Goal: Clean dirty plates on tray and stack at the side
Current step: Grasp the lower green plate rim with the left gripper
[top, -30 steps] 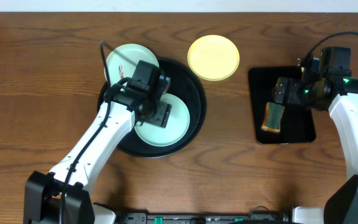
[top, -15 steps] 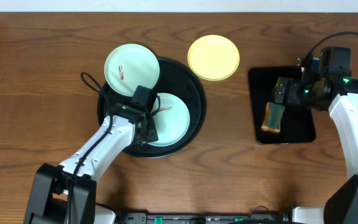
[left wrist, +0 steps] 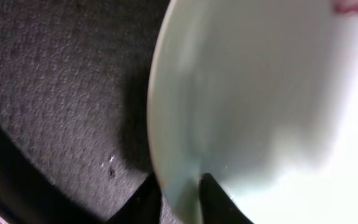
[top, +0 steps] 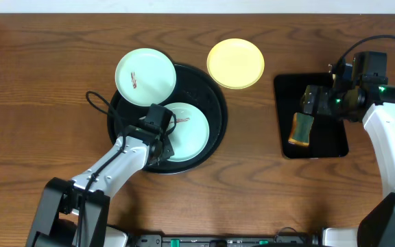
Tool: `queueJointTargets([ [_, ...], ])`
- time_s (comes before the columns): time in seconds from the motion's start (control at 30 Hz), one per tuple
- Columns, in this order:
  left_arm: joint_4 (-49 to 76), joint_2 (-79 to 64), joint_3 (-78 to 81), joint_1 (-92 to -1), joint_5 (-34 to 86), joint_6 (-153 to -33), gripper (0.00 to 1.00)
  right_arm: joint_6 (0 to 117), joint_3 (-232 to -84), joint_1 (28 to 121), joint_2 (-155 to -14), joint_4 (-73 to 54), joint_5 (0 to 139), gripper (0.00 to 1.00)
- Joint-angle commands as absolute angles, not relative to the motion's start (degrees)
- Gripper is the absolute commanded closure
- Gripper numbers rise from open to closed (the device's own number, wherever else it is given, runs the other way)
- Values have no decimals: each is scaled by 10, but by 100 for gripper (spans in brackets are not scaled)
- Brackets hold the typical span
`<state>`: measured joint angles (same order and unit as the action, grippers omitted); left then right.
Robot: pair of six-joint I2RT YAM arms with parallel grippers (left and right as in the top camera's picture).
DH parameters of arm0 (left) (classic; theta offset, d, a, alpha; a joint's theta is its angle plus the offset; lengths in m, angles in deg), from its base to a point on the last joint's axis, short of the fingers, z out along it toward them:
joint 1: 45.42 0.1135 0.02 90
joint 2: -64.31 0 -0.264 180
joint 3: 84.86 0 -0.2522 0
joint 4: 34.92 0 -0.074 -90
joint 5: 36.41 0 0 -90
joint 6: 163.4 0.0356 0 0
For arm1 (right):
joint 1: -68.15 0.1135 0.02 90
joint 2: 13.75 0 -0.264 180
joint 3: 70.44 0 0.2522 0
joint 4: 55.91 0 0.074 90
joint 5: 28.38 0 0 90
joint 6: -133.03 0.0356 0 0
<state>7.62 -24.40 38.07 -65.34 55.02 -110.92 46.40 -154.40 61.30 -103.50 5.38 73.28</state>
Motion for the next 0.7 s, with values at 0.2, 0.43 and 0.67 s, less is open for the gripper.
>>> queueJointTargets([
  [0.2,56,-240,381,-651,560,-986,87,455,-1547,611,-1036,54,737,1],
  [0.43,-7,-240,381,-651,560,-885,86,455,-1547,611,-1036,54,737,1],
  [0.67,-56,-240,381,-651,560,-859,74,457,-1547,611,-1036,52,737,1],
])
